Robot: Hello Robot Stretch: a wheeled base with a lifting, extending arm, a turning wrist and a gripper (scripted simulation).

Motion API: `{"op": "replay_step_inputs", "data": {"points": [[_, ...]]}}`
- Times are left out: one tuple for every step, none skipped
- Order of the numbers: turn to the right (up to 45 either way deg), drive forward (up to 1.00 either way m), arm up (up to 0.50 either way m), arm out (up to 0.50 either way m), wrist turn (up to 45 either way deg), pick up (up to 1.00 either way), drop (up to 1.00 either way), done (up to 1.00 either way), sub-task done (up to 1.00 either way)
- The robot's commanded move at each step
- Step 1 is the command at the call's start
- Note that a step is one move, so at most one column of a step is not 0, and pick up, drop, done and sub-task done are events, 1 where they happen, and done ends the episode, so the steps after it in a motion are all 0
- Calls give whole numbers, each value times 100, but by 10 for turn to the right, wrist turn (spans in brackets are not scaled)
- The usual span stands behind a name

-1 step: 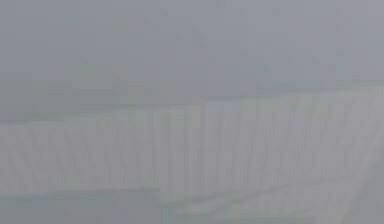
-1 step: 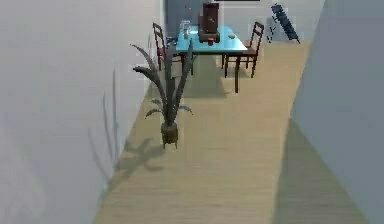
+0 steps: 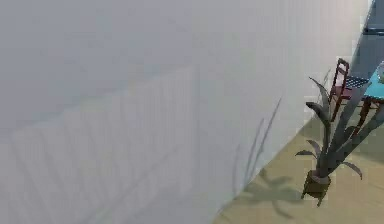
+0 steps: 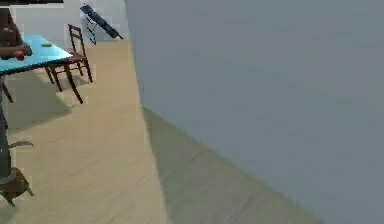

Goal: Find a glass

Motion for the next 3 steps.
{"op": "replay_step_inputs", "data": {"points": [[450,0,0,0,0,0,0,0,0],[210,0,0,0,0,0,0,0,0],[30,0,0,0,0,0,0,0,0]]}}
